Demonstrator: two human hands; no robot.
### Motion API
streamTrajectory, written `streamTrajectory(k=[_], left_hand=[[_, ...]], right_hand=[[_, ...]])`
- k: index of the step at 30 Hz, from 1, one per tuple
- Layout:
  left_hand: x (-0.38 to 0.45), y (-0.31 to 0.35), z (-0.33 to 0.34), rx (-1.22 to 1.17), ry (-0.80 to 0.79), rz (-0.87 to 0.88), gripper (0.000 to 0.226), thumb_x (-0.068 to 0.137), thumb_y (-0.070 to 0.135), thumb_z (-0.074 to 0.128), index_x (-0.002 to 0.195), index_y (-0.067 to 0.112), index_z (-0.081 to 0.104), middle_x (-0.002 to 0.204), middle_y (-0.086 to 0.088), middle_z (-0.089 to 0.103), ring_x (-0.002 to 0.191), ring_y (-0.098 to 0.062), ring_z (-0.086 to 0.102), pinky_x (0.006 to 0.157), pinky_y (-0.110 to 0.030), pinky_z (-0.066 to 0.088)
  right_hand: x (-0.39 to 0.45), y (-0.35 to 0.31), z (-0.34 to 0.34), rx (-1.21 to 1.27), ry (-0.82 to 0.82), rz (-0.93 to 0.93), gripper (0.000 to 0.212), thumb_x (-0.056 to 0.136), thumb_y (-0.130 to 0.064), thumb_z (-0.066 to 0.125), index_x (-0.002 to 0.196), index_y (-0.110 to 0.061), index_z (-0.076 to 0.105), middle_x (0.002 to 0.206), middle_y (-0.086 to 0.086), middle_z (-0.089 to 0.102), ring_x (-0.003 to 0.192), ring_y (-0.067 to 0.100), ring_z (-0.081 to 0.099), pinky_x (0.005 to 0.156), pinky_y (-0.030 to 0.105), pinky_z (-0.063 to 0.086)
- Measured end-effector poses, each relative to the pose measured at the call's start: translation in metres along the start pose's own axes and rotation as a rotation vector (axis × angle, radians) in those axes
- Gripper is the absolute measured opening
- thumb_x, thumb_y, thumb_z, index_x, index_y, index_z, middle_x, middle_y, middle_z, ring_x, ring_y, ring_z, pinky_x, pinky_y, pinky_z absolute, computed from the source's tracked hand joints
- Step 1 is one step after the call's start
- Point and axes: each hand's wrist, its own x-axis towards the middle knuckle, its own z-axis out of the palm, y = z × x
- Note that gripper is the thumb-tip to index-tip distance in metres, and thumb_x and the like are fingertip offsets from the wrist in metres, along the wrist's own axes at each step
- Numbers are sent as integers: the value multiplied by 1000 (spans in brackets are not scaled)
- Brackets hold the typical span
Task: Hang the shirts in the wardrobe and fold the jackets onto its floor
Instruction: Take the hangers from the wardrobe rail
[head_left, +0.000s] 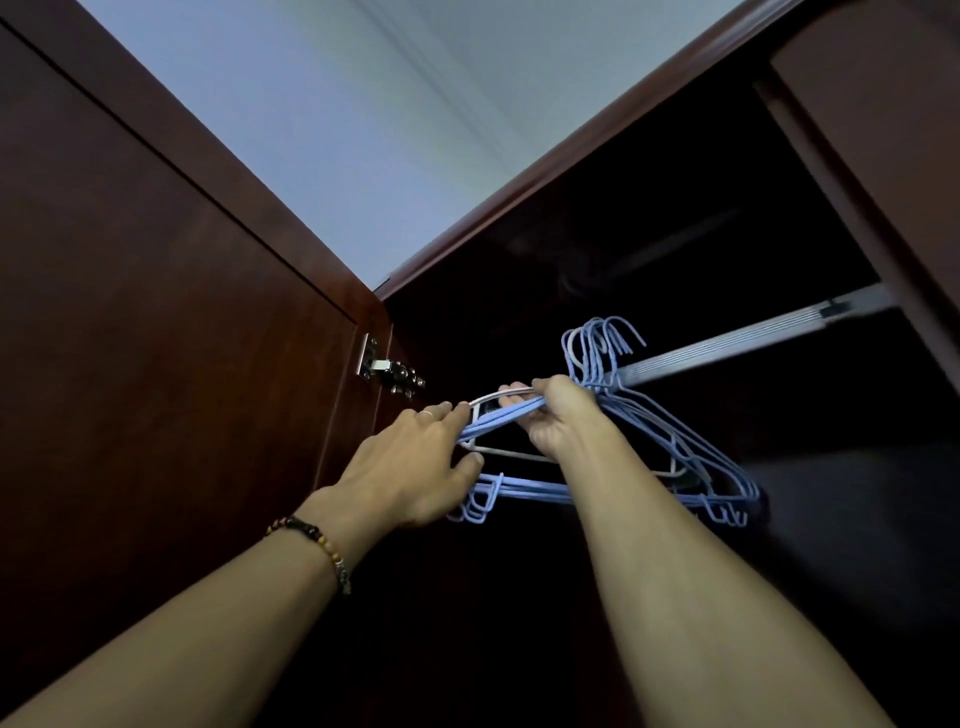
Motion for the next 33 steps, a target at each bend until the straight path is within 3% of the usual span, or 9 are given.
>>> streamTrajectory(k=[3,7,9,11,15,18,21,28,33], left_hand=[[-2,-5,-11,22,-17,-37,70,98,46,43,157,22,13,163,-2,18,146,-24,27,111,-44,36],[-20,-9,-35,78,-83,-81,71,96,48,47,156,25,18,154,-4,37,132,-29,45,98,-41,41],[-36,-10,-46,107,-105,-93,70,95,49,49,154,26,21,146,-6,44,128,-30,48,95,-42,42],[-61,-12,-57,135,-124,-110,67,94,50,50,152,28,25,142,-7,47,126,-31,49,95,-42,43],[-117,-14,-74,109,-154,-167,60,94,50,52,147,30,35,138,-7,51,124,-30,50,96,-42,43],[-161,-10,-87,90,-216,-215,58,94,51,53,147,33,37,137,-5,53,124,-28,51,96,-40,43],[-203,0,-100,89,-302,-240,58,94,51,54,148,37,36,137,-1,55,123,-25,53,96,-40,44],[-304,52,-141,132,-407,-329,57,93,52,55,146,41,38,131,5,58,121,-20,53,97,-40,44],[-395,95,-174,157,-437,-470,61,89,58,57,145,42,40,131,9,61,122,-18,55,96,-40,46]], right_hand=[[-12,1,11,27,-38,6,33,100,6,36,132,13,41,97,23,56,81,34,63,57,37,51],[-46,8,23,71,-111,42,35,99,9,38,133,13,39,118,28,55,113,43,60,70,39,54],[-71,13,29,90,-136,59,35,99,7,40,134,11,40,125,30,55,118,43,58,63,37,56],[-102,21,33,95,-143,92,30,100,5,41,129,11,43,121,30,57,116,43,60,57,35,56],[-167,38,30,123,-132,173,6,100,1,42,102,2,48,91,24,59,88,40,67,70,41,57],[-213,53,23,153,-92,257,5,99,0,43,103,-1,46,89,24,60,75,34,66,66,39,60],[-255,67,14,192,-64,338,6,99,1,43,104,1,46,91,24,60,75,34,67,61,38,61],[-368,72,-17,267,-83,500,3,100,0,43,99,-2,46,96,26,62,81,35,69,79,45,58],[-458,67,-35,282,-141,643,4,101,-2,42,102,-1,46,101,25,63,80,32,70,72,39,59]])
